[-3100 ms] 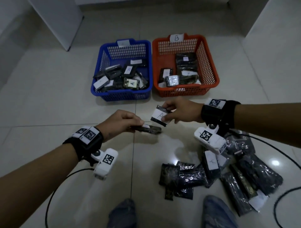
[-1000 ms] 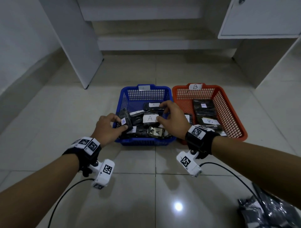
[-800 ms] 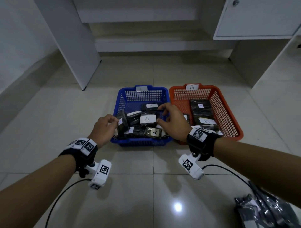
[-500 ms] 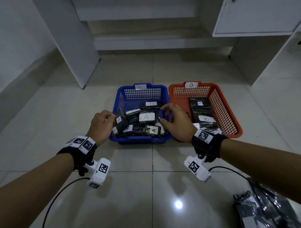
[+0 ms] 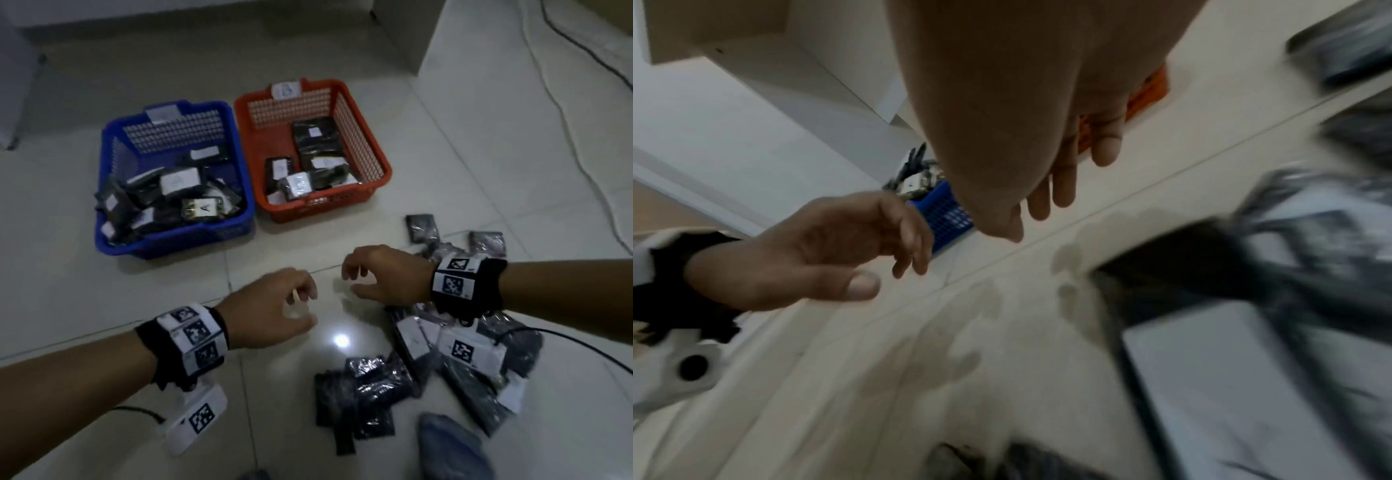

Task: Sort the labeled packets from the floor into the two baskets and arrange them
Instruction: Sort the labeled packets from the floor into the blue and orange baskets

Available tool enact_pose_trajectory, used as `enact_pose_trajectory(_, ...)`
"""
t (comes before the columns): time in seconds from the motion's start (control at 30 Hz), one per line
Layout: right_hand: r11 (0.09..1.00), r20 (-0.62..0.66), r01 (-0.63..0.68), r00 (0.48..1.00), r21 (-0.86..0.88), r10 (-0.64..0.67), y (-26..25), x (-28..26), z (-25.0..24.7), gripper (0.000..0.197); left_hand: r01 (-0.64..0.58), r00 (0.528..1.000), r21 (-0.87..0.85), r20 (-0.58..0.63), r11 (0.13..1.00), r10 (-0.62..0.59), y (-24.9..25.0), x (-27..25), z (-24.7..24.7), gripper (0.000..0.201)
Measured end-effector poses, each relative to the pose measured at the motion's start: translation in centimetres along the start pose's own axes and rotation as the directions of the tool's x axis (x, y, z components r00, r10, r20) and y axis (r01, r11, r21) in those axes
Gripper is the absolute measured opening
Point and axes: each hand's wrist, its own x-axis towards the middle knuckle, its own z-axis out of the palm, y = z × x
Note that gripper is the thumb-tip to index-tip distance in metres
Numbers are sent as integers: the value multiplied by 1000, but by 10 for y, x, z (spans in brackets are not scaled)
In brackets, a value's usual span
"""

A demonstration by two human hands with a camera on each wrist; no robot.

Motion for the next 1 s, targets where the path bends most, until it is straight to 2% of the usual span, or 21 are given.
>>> enact_pose_trajectory(0.07,997,64,-40,997,-71,45,21,-27,1,36,-63,985,105,166,992,45,12,7,30,39)
enact_pose_trajectory(0.13,997,79,-42,996,-70,48,37,-51,4,53,-139,958,216,278,966,76,16,10,55,55)
enact_pose_trajectory(0.2,999,110,-21,994,-40,25,50,-73,8,68,-180,928,300,367,937,61,16,10,75,70)
enact_pose_trajectory(0.27,997,121,-17,992,-81,26,57,-88,15,77,-175,913,309,406,935,36,13,4,88,76)
enact_pose_trajectory(0.33,996,90,-28,995,-80,35,58,-95,22,74,-133,926,290,377,948,14,12,-3,96,74)
enact_pose_trajectory(0.4,998,46,-60,997,4,60,60,-95,25,58,-86,937,280,349,956,-18,13,-7,97,66)
enact_pose_trajectory(0.5,974,50,-114,993,195,106,61,-91,15,30,-45,916,187,399,981,-34,11,-3,93,39)
enact_pose_trajectory(0.57,944,68,-156,987,289,142,62,-90,5,21,-39,919,127,393,991,-14,11,0,87,30)
enact_pose_trajectory(0.73,857,8,-171,982,486,191,68,-90,-7,10,55,971,-133,238,990,-22,15,7,57,21)
enact_pose_trajectory(0.8,795,-14,-197,968,574,249,70,-88,-9,14,75,982,-248,186,966,-28,16,10,45,16)
enact_pose_trajectory(0.93,628,-16,-220,937,747,348,64,-81,-11,15,132,990,-281,81,951,-113,18,14,30,20)
enact_pose_trajectory(1.0,614,-44,-227,919,756,393,62,-75,-9,14,132,991,-312,37,941,-126,20,15,27,19)
